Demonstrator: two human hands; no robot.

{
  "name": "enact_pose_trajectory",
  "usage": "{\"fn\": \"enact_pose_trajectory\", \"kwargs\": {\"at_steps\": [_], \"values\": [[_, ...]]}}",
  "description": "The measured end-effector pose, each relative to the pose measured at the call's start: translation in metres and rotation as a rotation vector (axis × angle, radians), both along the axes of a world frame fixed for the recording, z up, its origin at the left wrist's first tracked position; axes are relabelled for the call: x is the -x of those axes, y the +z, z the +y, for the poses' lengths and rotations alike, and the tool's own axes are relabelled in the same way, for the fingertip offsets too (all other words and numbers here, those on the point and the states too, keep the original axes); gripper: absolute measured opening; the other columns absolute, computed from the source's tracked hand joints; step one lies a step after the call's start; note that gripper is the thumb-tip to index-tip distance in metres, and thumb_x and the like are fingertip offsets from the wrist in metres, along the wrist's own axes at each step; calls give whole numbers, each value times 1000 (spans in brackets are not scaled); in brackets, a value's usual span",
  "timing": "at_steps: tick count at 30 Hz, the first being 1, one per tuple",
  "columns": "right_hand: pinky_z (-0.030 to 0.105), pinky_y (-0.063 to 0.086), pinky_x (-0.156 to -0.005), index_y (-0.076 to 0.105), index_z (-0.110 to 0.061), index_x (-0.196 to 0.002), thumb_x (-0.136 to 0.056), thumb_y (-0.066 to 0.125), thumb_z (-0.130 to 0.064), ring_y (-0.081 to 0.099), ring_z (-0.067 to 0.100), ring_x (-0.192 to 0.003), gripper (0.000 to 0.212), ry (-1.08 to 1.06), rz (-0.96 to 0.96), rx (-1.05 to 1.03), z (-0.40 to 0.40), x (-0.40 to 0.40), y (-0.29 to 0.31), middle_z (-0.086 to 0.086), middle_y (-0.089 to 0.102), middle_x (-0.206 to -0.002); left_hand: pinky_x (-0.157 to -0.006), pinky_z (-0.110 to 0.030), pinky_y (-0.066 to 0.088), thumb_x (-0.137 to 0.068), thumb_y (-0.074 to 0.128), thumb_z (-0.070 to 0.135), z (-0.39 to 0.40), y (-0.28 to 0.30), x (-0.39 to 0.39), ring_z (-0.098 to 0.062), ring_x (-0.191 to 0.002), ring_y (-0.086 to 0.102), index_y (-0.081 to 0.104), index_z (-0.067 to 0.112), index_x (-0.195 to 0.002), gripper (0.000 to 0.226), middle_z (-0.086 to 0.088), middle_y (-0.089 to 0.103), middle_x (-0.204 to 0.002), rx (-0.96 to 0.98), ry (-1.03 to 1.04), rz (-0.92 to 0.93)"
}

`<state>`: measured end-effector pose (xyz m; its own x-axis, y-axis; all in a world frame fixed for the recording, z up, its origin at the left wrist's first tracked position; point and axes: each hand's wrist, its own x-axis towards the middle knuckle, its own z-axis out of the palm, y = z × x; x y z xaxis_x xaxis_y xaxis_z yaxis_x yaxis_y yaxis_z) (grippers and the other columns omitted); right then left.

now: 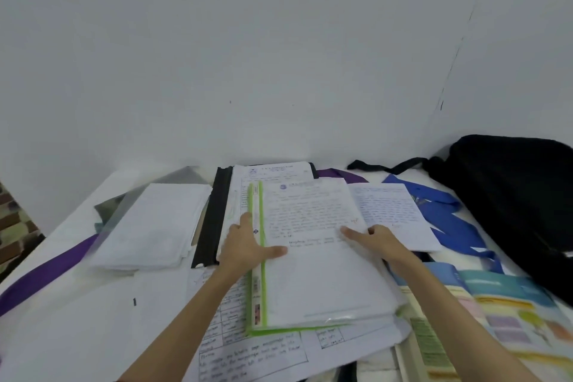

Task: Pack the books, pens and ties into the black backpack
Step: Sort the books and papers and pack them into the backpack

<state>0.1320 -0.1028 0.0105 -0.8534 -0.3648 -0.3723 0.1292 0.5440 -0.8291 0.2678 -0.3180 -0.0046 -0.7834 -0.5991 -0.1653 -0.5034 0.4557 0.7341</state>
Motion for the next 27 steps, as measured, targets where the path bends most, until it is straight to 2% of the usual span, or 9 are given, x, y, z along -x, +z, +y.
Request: {"fn": "enact_pose_trajectory", "kwargs": {"at_steps": [5, 7, 10, 11, 13, 17, 19, 23, 27], "values": [[32, 50, -73, 43, -6, -112, -83, 71, -27, 57, 25, -98, 46, -95, -18, 88, -9, -3, -11, 9, 55, -116, -85, -32, 52, -82, 73, 23, -10, 13, 3, -21, -95, 65, 61, 7, -103, 29, -8, 68, -110, -447, 84, 104], [37, 54, -74, 46, -3, -114, -81, 73, -19, 61, 28, -95, 45, -106, -76, 148, -8, 1, -7, 13, 59, -114, -88, -39, 52, -86, 68, 18, -7, 18, 4, -24, -97, 65, 54, 12, -113, 31, -9, 66, -114, -623, 68, 157], [33, 56, -59, 54, 3, -114, -75, 75, -6, 68, 32, -83, 45, -55, -184, 242, -5, 14, 15, 19, 67, -103, -72, -39, 56, -85, 67, 6, 1, 28, 8, -26, -90, 66, 41, 20, -120, 46, -9, 64, -111, -787, 43, 235], [34, 58, -61, 56, 2, -115, -75, 75, -6, 68, 32, -84, 45, -20, -199, 257, -4, 16, 22, 18, 69, -102, -66, -36, 56, -84, 66, 3, 2, 33, 9, -26, -86, 66, 41, 19, -121, 47, -9, 65, -109, -787, 33, 257], [40, 58, -75, 61, -6, -115, -81, 72, -15, 69, 29, -89, 37, 83, -158, 255, -9, 22, 38, 12, 72, -100, -61, -33, 54, -84, 66, 0, -5, 46, 11, -24, -81, 66, 45, 16, -119, 44, -10, 66, -105, -743, 48, 353], [20, 47, -59, 62, -19, -109, -88, 61, -41, 64, 9, -82, 31, 160, 115, 296, -23, 25, 77, -7, 68, -93, -72, -35, 55, -82, 65, -2, -22, 78, 9, -23, -91, 67, 51, 16, -116, 41, -10, 66, -111, -705, 44, 589], [16, 47, -64, 61, -20, -113, -87, 60, -44, 62, 5, -86, 35, 133, 197, 445, -34, 28, 94, -9, 67, -96, -76, -39, 57, -79, 65, -2, -28, 92, 10, -26, -96, 67, 50, 16, -120, 48, -11, 65, -116, -712, 19, 696], [31, 56, -85, 61, -19, -120, -92, 51, -46, 68, 14, -100, 40, 186, 266, 739, -60, 34, 120, -2, 71, -109, -89, -46, 53, -66, 72, -3, -42, 107, 18, -28, -109, 63, 48, 17, -129, 70, -8, 62, -124, -679, -43, 837], [37, 47, -102, 51, -19, -135, -94, 41, -54, 58, 11, -117, 54, 305, 336, 700, -77, 43, 113, -4, 62, -126, -85, -39, 56, -66, 79, 10, -58, 101, 24, -25, -107, 64, 51, 11, -129, 69, -8, 65, -121, -584, -29, 825]]}}
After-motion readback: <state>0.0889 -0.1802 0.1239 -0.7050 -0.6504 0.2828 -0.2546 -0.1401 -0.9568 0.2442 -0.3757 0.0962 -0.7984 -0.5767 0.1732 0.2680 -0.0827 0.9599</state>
